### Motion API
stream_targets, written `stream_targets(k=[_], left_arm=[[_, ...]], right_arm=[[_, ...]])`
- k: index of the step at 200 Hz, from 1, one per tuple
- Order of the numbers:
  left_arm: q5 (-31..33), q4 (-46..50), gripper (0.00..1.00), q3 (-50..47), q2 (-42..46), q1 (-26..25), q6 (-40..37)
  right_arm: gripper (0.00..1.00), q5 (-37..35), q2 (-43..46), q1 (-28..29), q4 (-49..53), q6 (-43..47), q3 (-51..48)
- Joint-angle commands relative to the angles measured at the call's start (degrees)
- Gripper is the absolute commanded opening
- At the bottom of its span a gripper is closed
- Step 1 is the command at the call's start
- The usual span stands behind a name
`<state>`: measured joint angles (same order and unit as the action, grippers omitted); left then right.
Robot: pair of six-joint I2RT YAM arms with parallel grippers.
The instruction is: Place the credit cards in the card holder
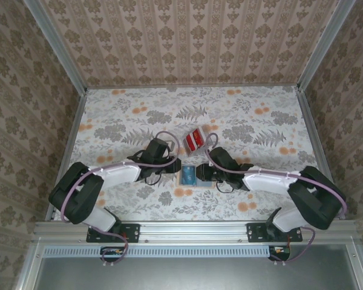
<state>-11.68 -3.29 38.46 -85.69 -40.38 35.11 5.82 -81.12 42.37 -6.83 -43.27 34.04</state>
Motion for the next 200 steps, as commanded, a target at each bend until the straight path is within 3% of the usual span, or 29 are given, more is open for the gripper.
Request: stream_targets(k=[1, 43, 86, 138, 200], left_arm=[[0.43, 2.81, 0.3, 4.64, -1.88, 0.96, -4.77], [-3.65, 5.84, 0.3, 12.06, -9.06, 2.34, -7.57], [-6.5, 3.3, 0.3, 11.92, -12.29, 3.02, -6.96], [-9.36, 1.18, 0.3, 10.69, -15.29, 3.03, -5.45], [-9.1, 2.15, 0.3, 5.2, -12.47, 2.9, -4.09]], right_arm=[[0.23, -6.44, 5.21, -0.68, 6.81, 0.0, -2.19], [0.24, -9.37, 12.24, -1.33, 11.17, -2.85, -7.31], [0.26, -9.76, 17.57, -1.49, 14.37, -5.04, -12.03], [0.26, -9.46, 13.74, -1.59, 11.32, -5.73, -12.29], [0.26, -11.31, 5.73, -1.94, 7.64, -4.68, -8.03]])
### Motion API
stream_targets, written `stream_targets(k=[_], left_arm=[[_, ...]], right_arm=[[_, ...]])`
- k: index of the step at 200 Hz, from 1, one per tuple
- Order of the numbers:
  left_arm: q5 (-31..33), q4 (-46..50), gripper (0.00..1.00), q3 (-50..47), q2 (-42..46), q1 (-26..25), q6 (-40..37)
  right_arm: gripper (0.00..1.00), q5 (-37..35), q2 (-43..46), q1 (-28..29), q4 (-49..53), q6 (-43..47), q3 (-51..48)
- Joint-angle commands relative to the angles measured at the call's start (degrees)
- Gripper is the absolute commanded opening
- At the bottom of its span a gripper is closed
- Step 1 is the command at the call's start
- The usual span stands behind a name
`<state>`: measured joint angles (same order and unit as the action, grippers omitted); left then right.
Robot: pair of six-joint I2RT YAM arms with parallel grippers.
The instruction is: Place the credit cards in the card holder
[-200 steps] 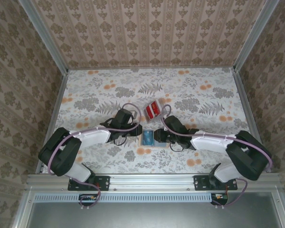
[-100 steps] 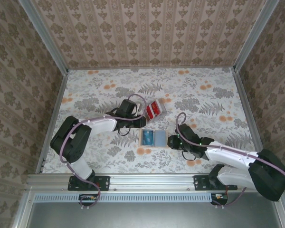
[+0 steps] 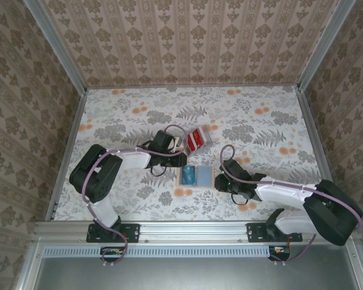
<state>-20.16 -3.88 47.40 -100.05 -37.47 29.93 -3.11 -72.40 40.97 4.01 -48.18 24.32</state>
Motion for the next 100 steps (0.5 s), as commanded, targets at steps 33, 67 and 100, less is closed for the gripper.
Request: stream_targets(k=[33, 67, 100], left_arm=[[0.27, 4.25, 0.3, -7.85, 5.8, -0.3, 1.91], [0.65, 5.93, 0.3, -11.07, 9.63, -1.49, 3.58], [1.88, 9.56, 0.3, -12.52, 13.29, -4.75, 5.35]], right_arm=[[0.26, -2.66, -6.53, -2.65, -3.1, 1.75, 4.14], [0.26, -0.34, -11.31, -3.88, -4.08, 4.68, 7.92], [0.25, 4.58, -18.3, -3.8, -5.17, 7.19, 14.03]])
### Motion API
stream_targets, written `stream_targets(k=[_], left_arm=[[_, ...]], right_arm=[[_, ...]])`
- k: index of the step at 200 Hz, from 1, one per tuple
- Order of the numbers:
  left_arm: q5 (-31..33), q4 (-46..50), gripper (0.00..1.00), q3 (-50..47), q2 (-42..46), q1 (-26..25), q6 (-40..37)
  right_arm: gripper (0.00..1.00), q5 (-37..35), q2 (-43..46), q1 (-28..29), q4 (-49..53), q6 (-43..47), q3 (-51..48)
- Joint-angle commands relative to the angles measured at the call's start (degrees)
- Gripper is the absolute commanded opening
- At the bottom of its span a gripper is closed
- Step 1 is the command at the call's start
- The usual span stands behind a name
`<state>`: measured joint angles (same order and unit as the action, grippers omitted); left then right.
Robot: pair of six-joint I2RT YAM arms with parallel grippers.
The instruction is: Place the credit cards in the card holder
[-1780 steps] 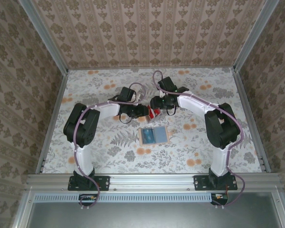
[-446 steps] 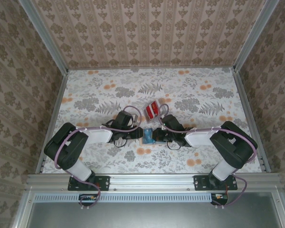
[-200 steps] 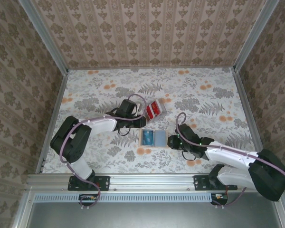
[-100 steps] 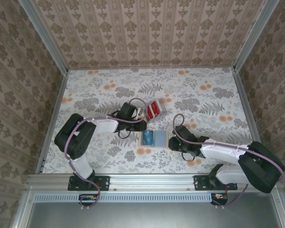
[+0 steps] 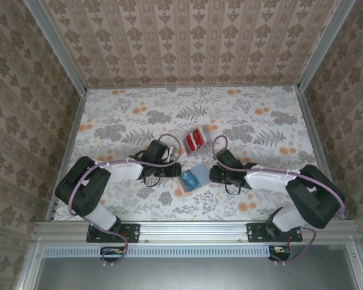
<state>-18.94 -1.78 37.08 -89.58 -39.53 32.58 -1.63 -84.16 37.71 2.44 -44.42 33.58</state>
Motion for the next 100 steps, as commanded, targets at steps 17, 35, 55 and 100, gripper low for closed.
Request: stream_targets(k=[17, 35, 55, 100], left_arm=[[1.24, 9.18, 0.3, -3.46, 5.65, -5.21, 4.42], [2.76, 12.66, 0.3, -4.35, 9.32, -8.14, 5.72], [3.81, 14.78, 0.3, -6.05, 13.27, -10.38, 7.65], [6.82, 13.96, 0.3, -7.73, 17.51, -13.29, 10.72]], right_arm=[[0.25, 4.03, -9.25, -0.27, -4.81, 3.73, 6.78], [0.25, 5.16, -11.43, -0.12, -5.37, 4.62, 8.67], [0.25, 6.09, -13.71, 0.87, -4.32, 5.92, 11.56], [0.25, 7.36, -17.91, 3.85, -4.29, 5.91, 16.29]])
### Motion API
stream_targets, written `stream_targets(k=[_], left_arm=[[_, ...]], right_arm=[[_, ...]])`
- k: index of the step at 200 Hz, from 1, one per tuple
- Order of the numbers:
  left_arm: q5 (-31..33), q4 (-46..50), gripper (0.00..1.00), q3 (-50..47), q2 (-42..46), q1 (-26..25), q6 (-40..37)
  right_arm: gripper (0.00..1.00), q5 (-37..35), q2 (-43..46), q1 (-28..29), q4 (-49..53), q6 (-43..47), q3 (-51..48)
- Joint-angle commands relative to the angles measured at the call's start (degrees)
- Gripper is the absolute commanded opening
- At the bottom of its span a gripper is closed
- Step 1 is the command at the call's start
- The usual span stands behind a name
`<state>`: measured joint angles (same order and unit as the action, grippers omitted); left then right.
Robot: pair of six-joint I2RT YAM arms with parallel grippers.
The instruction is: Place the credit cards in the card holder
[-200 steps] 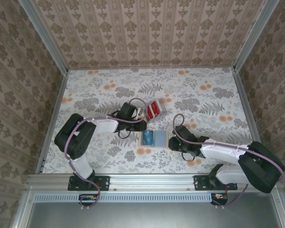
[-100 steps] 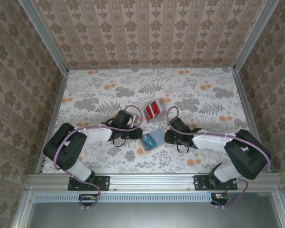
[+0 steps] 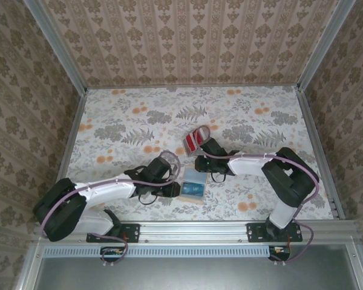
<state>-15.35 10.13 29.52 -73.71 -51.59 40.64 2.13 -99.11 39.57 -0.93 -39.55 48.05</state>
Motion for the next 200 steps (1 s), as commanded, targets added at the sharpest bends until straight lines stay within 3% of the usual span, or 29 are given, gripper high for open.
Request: stream_targets(k=[1, 36, 70, 103, 154, 200], left_arm=[[3.45, 2.29, 0.3, -0.08, 1.73, -1.27, 2.58], [9.8, 8.76, 0.31, 2.76, 4.61, 0.04, -2.02], [4.98, 2.87, 0.31, 3.24, 0.64, 2.05, -2.69], [0.63, -0.22, 0.29, 4.83, -5.02, 1.6, -3.33], [-2.81, -5.53, 0.28, 3.79, -9.22, -0.91, -1.32], [-4.68, -8.7, 0.27, 4.98, -14.52, -2.4, 0.94]], right_arm=[[0.25, 3.59, -2.9, 2.0, -0.92, 1.04, 1.8], [0.25, -0.64, 3.56, 1.7, 3.51, 2.21, 0.21], [0.25, -4.43, 12.14, 0.68, 6.4, 2.4, -4.65], [0.25, -3.47, 16.08, -1.25, 6.96, 0.83, -9.59], [0.24, 3.34, 12.21, -0.6, 1.55, -2.1, -12.39], [0.24, 7.46, 2.83, 2.08, -2.32, -2.81, -5.87]])
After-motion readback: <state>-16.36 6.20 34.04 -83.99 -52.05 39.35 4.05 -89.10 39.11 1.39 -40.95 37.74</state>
